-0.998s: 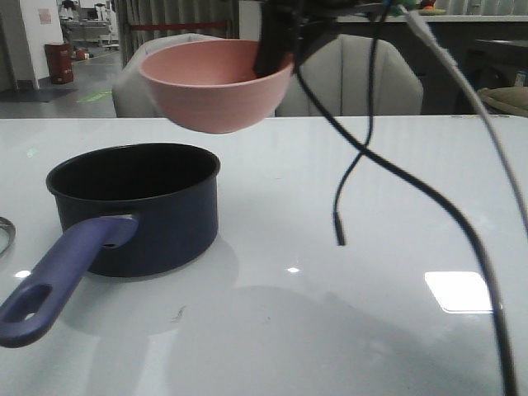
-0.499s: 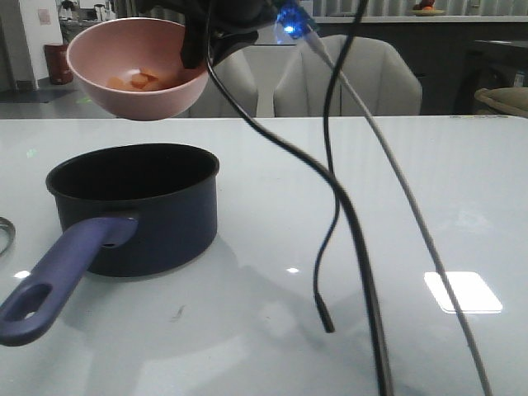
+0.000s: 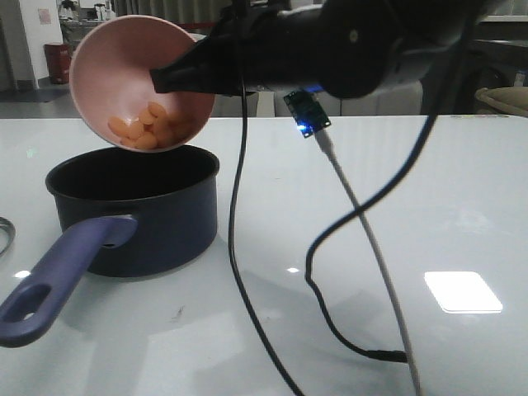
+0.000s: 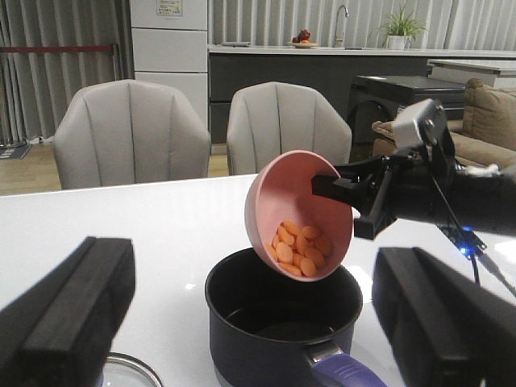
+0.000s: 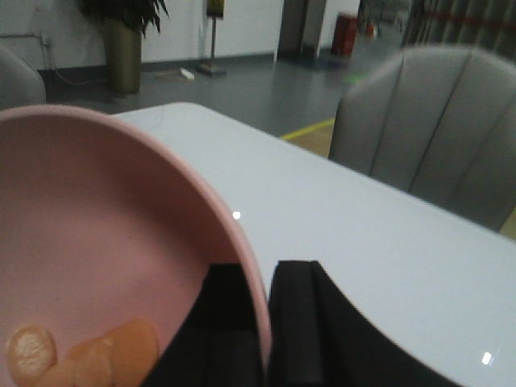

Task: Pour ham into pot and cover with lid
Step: 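Tilt the pink bowl with the right gripper to pour ham into saucepan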

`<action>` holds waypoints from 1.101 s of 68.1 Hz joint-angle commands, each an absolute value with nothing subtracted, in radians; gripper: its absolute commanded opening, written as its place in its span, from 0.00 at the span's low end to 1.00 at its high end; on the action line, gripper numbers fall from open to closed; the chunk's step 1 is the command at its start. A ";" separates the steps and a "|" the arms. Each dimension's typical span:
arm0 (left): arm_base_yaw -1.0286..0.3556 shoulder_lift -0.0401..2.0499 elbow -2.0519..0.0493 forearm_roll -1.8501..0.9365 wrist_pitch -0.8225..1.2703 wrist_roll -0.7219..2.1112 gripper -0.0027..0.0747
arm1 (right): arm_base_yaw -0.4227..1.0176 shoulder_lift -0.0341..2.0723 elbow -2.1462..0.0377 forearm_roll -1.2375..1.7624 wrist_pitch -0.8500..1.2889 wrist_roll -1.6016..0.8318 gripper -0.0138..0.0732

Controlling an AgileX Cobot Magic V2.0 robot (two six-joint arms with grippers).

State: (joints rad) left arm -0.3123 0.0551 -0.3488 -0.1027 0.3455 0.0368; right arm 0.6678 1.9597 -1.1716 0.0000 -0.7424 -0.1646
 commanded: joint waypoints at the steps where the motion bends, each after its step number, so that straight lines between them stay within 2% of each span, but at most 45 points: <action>1: -0.319 0.069 -0.375 -0.107 0.268 0.039 0.86 | 0.680 1.928 -1.183 -0.020 -0.951 -0.346 0.32; 22: -0.319 0.069 -0.375 -0.107 0.268 0.039 0.86 | 0.746 2.002 -1.183 -0.016 -1.194 -0.918 0.32; 28: -0.319 0.069 -0.375 -0.107 0.268 0.039 0.86 | 0.751 2.013 -1.183 -0.018 -1.287 -0.987 0.32; 45: -0.319 0.069 -0.375 -0.107 0.268 0.039 0.86 | 0.751 2.013 -1.183 -0.021 -1.288 -1.106 0.32; 56: -0.319 0.069 -0.375 -0.107 0.268 0.039 0.86 | 0.751 2.013 -1.184 -0.007 -1.286 -1.052 0.32; 75: -0.319 0.069 -0.375 -0.107 0.268 0.039 0.86 | 0.751 1.982 -1.184 0.116 -1.213 -0.401 0.32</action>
State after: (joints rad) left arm -0.3123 0.0551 -0.3488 -0.1027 0.3462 0.0368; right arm 0.7525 2.0685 -1.1600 0.0852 -1.1235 -0.6270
